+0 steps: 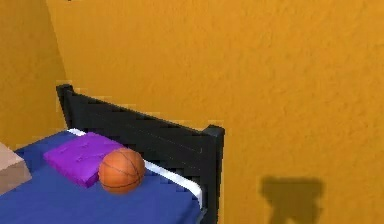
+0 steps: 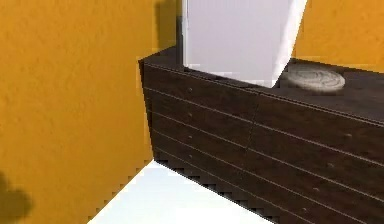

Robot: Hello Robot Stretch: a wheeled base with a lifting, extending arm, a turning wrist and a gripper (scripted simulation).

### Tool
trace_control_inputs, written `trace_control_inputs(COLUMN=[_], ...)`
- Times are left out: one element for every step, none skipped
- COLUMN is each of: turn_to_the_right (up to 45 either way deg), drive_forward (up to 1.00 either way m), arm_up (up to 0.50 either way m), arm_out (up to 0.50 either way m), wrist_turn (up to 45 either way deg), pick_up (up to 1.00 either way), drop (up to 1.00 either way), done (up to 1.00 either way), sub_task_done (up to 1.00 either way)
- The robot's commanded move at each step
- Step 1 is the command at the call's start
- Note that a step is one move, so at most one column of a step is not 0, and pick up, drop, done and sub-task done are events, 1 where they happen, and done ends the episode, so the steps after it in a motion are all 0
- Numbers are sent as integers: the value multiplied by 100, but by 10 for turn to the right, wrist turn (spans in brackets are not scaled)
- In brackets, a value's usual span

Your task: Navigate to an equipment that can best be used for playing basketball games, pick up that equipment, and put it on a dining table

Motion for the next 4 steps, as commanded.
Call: trace_control_inputs(turn_to_the_right=[0, -450, -450, -240], drive_forward=[25, 0, 0, 0], arm_up=[0, 0, 0, 0], arm_out=[0, 0, 0, 0], wrist_turn=[0, 0, 0, 0], pick_up=[0, 0, 0, 0], drop=[0, 0, 0, 0], done=[0, 0, 0, 0], sub_task_done=[0, 0, 0, 0])
